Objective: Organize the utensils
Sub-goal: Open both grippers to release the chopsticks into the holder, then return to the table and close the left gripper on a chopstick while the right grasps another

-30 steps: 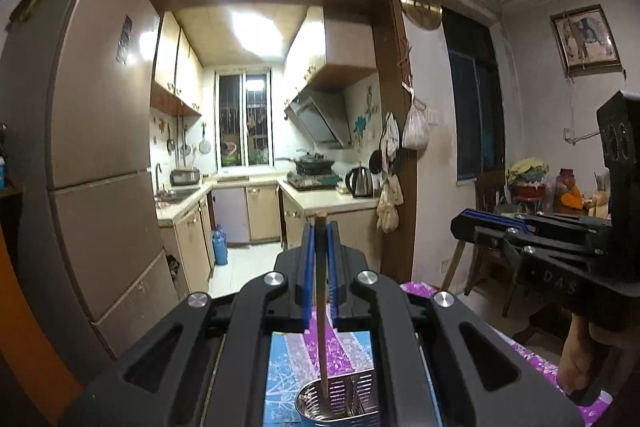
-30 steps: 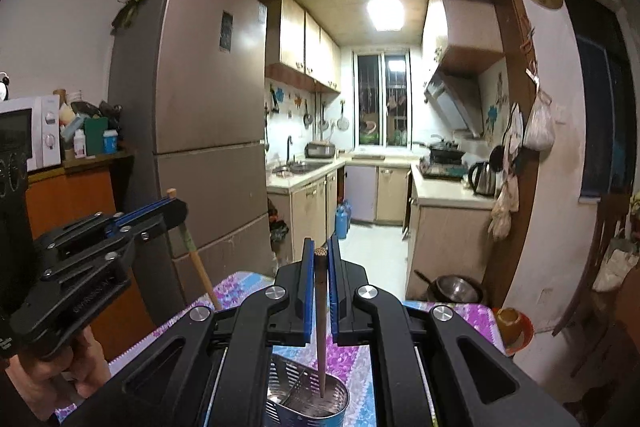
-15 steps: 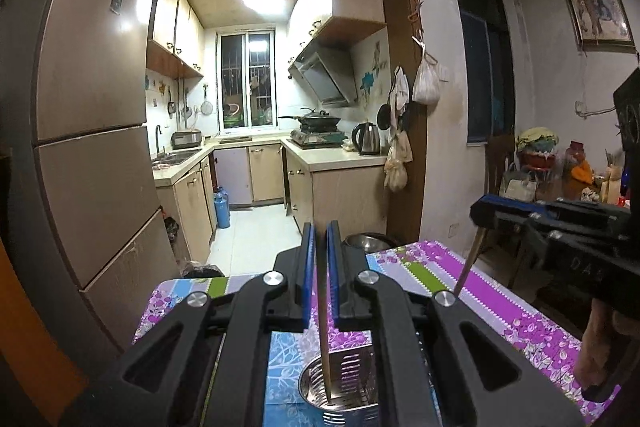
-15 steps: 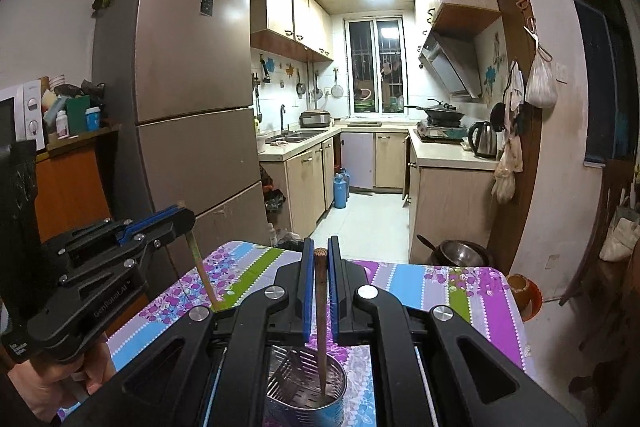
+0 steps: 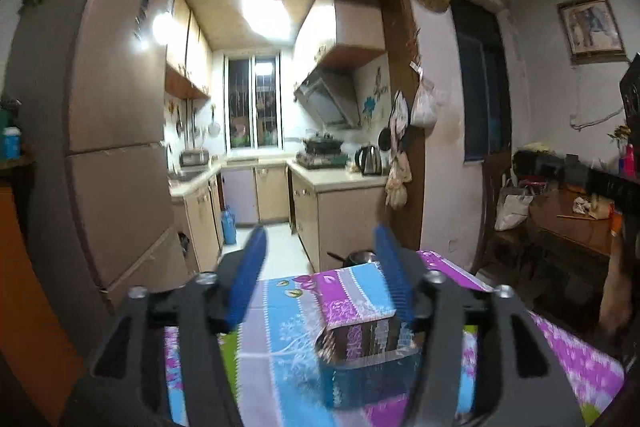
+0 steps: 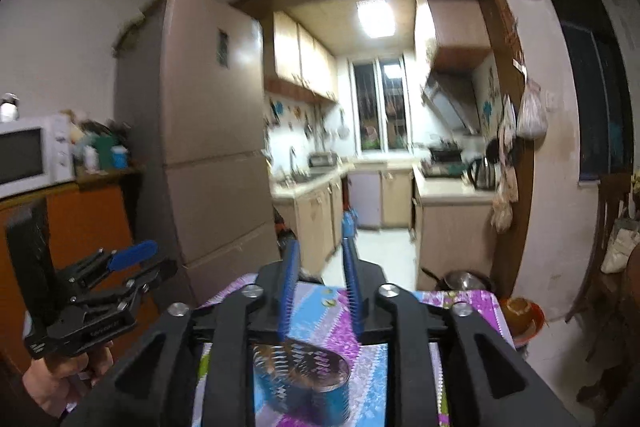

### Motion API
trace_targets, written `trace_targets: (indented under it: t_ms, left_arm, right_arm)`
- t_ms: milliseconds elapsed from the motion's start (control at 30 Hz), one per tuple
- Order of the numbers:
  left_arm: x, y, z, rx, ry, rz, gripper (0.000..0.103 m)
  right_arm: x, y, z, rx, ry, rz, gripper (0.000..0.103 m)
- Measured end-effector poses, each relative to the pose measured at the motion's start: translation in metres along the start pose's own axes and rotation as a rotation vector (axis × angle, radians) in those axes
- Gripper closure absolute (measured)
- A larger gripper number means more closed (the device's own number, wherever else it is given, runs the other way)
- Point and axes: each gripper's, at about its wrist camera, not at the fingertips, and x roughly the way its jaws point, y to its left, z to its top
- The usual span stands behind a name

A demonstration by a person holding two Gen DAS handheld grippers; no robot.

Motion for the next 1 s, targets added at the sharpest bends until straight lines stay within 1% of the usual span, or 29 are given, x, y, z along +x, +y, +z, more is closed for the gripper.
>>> trace_targets:
  t_ms: [33, 67, 100, 133, 167, 200, 233, 267, 300, 333, 367, 400, 467, 567, 600, 633, 700, 800, 867, 1000]
  left_arm:
    - [-0.021, 0.002, -0.008, 0.008, -0.012, -0.002, 0.037]
    - [-0.049, 0.005, -0.023, 0.019, -0.026, -0.005, 0.036]
    - [-0.068, 0.008, -0.036, 0.024, -0.026, -0.004, 0.034]
    - [-0.093, 0.012, -0.056, 0.032, -0.015, -0.005, 0.033]
    - [-0.104, 0.013, -0.068, 0.032, -0.002, -0.001, 0.033]
    - [-0.119, 0.016, -0.087, 0.016, 0.030, -0.003, 0.033]
    - [-0.133, 0.018, -0.112, 0.004, 0.074, -0.016, 0.033]
    - [-0.140, 0.018, -0.126, 0.004, 0.095, -0.003, 0.033]
    - [-0.151, 0.017, -0.149, -0.016, 0.127, 0.011, 0.033]
    - [-0.155, 0.017, -0.161, -0.043, 0.156, 0.000, 0.033]
    - [-0.163, 0.012, -0.182, -0.071, 0.195, -0.021, 0.033]
    - [-0.168, 0.006, -0.195, -0.071, 0.208, -0.016, 0.034]
    - [-0.176, -0.014, -0.225, -0.049, 0.243, -0.031, 0.044]
    - [-0.169, -0.030, -0.250, -0.026, 0.290, -0.039, 0.059]
    - [-0.165, -0.033, -0.255, -0.014, 0.298, -0.033, 0.065]
    - [-0.160, -0.037, -0.260, 0.000, 0.306, -0.029, 0.070]
    - [-0.163, -0.039, -0.269, 0.020, 0.304, -0.025, 0.075]
    - [-0.166, -0.045, -0.277, 0.050, 0.296, -0.031, 0.076]
    - [-0.163, -0.049, -0.282, 0.066, 0.303, -0.035, 0.080]
    - [-0.161, -0.049, -0.292, 0.058, 0.316, -0.029, 0.081]
  right_arm:
    - [-0.023, 0.003, -0.006, -0.010, -0.023, 0.008, 0.072]
    - [-0.046, 0.007, -0.015, -0.024, -0.042, 0.010, 0.072]
    - [-0.074, 0.011, -0.030, -0.035, -0.064, 0.021, 0.071]
    - [-0.094, 0.013, -0.044, -0.039, -0.074, 0.023, 0.071]
    - [-0.118, 0.015, -0.066, -0.028, -0.075, 0.027, 0.071]
    - [-0.135, 0.017, -0.086, -0.014, -0.071, 0.032, 0.071]
    - [-0.148, 0.020, -0.103, -0.009, -0.063, 0.024, 0.071]
    - [-0.161, 0.023, -0.125, 0.002, -0.046, 0.014, 0.071]
    - [-0.170, 0.025, -0.141, 0.015, -0.034, 0.008, 0.071]
    - [-0.178, 0.027, -0.161, 0.030, -0.012, -0.001, 0.071]
    - [-0.184, 0.029, -0.183, 0.055, 0.026, -0.008, 0.071]
    - [-0.187, 0.031, -0.196, 0.080, 0.050, -0.010, 0.071]
    - [-0.194, 0.036, -0.226, 0.110, 0.096, -0.026, 0.071]
    - [-0.200, 0.049, -0.253, 0.088, 0.142, -0.048, 0.071]
    - [-0.201, 0.053, -0.259, 0.078, 0.155, -0.054, 0.071]
    - [-0.201, 0.056, -0.263, 0.067, 0.162, -0.060, 0.071]
    - [-0.205, 0.061, -0.272, 0.047, 0.177, -0.066, 0.071]
    - [-0.208, 0.064, -0.283, 0.037, 0.201, -0.071, 0.071]
    - [-0.208, 0.064, -0.289, 0.039, 0.218, -0.073, 0.071]
    - [-0.204, 0.067, -0.298, 0.045, 0.247, -0.064, 0.071]
